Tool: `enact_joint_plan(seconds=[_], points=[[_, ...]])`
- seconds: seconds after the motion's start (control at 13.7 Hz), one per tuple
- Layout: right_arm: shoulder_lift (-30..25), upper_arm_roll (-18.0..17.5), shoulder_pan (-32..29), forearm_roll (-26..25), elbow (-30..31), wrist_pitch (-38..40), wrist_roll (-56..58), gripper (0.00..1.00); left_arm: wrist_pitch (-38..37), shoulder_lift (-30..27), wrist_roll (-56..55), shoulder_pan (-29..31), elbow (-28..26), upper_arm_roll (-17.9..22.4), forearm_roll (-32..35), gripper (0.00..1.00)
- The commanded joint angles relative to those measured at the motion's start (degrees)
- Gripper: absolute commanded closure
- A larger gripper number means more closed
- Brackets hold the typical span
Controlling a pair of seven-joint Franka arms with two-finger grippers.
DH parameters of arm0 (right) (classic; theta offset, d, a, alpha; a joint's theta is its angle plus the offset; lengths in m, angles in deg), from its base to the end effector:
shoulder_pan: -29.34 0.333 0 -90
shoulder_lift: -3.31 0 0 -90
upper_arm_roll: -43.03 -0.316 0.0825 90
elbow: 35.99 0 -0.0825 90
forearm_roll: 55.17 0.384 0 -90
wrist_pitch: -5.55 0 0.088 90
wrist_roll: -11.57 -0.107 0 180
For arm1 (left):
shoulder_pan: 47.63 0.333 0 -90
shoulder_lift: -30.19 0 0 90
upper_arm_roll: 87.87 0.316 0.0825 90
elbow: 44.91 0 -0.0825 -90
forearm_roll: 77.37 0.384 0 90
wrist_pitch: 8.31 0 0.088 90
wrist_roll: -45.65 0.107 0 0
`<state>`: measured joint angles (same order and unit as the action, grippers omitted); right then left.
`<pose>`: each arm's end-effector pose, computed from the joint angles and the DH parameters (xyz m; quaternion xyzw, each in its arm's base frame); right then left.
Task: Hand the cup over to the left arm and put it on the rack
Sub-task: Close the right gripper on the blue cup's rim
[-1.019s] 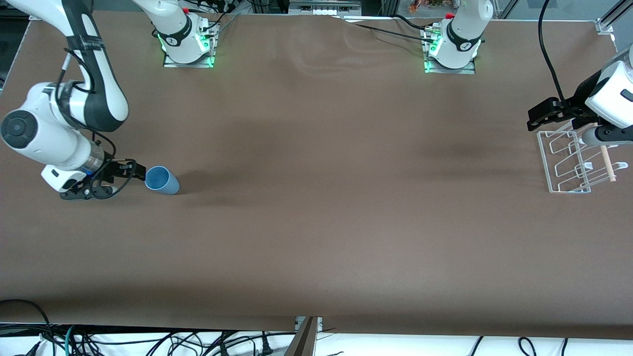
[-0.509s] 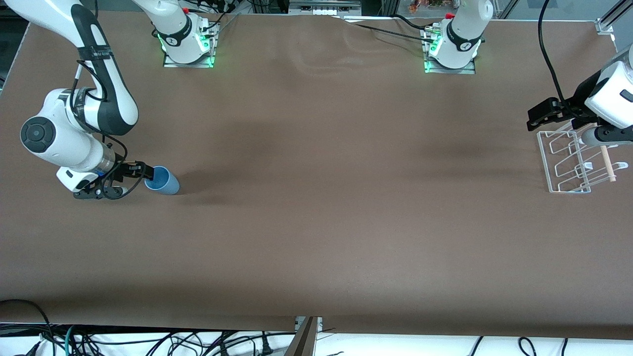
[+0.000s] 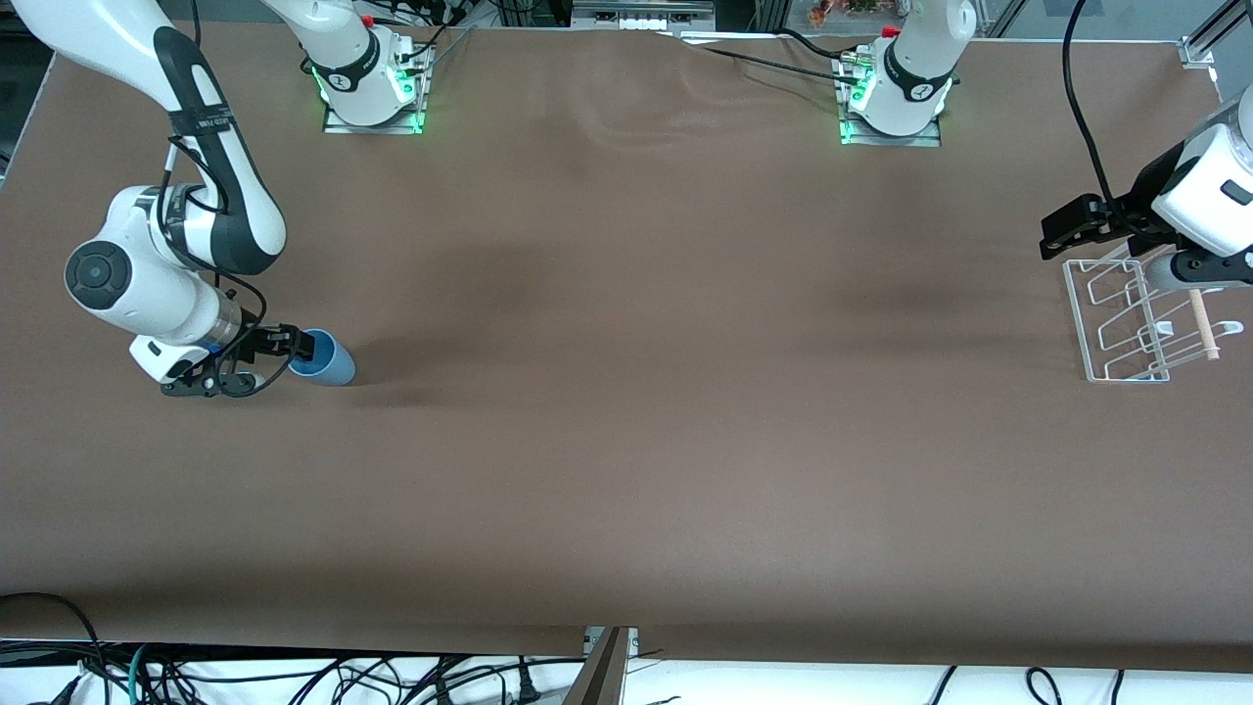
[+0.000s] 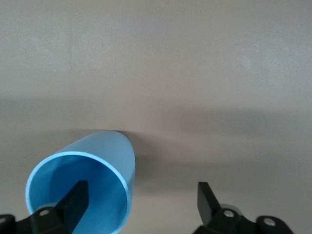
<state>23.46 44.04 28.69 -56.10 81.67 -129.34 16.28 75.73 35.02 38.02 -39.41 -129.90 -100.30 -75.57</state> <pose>0.5875 -0.0171 0.2608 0.9991 0.0329 -0.0259 0.0072 0.5679 -0.0327 0.6104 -0.9983 -0.0306 0.0485 0.0117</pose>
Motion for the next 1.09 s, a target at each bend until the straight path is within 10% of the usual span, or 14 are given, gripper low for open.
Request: enact_joint_plan(seconds=[0.0, 0.51, 1.02], points=[[-0.1, -0.5, -0.3, 0.3, 0.7, -1.3, -0.6, 0.46, 0.3, -0.6, 0.5, 0.0, -0.2, -0.2, 0.4, 0.00], [0.9, -0.6, -0.3, 2.0, 0.2, -1.4, -0.7, 0.97, 1.7, -0.6, 0.5, 0.4, 0.2, -0.2, 0.3, 0.00], [1.6, -2.6, -0.3, 4.0, -3.6, -0.3, -0.1, 1.00, 1.6, -0.6, 0.6, 0.5, 0.1, -0.1, 0.4, 0.00]])
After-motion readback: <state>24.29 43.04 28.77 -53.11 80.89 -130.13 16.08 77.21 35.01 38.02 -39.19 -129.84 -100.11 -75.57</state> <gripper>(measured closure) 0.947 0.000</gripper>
